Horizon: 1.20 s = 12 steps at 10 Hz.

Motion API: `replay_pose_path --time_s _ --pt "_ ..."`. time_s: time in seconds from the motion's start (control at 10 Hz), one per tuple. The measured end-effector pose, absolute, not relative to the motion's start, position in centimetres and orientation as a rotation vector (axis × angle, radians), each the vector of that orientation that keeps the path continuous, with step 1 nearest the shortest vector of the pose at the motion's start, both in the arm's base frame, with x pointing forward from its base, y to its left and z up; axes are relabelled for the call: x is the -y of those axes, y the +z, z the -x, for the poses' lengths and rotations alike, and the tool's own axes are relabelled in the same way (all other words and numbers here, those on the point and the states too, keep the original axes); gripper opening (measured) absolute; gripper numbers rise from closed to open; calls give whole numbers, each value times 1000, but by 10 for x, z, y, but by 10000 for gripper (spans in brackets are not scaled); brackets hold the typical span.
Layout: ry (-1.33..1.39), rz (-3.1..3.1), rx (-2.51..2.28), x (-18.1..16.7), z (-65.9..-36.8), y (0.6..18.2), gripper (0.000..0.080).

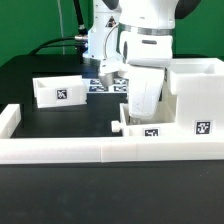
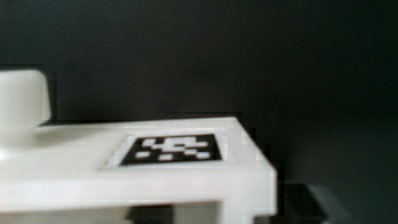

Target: Assemble drawer

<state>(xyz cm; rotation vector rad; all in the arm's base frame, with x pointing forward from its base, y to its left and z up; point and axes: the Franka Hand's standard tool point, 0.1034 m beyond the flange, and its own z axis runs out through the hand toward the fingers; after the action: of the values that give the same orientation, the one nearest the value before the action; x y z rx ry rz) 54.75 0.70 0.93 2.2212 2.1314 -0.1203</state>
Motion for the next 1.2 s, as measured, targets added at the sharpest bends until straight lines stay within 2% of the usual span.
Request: replay_pose_path --time_s 0.1,0.2,0.3,0.6,0.8,1.0,1.1,1.2 --pt "-116 -2226 -2121 -8 -549 13 349" --pt "-114 -2225 -2119 -8 -551 19 537" --pt "-123 -2226 -2118 -8 -552 26 626" --pt "-143 -2220 -2113 -1 -556 55 646" --pt "-153 -2209 -2118 19 -559 66 648" --pt "-161 -2152 -2185 45 -558 62 648" --pt "-166 -2157 -2191 60 -555 52 648" --pt "-166 -2164 -2186 63 -556 52 648"
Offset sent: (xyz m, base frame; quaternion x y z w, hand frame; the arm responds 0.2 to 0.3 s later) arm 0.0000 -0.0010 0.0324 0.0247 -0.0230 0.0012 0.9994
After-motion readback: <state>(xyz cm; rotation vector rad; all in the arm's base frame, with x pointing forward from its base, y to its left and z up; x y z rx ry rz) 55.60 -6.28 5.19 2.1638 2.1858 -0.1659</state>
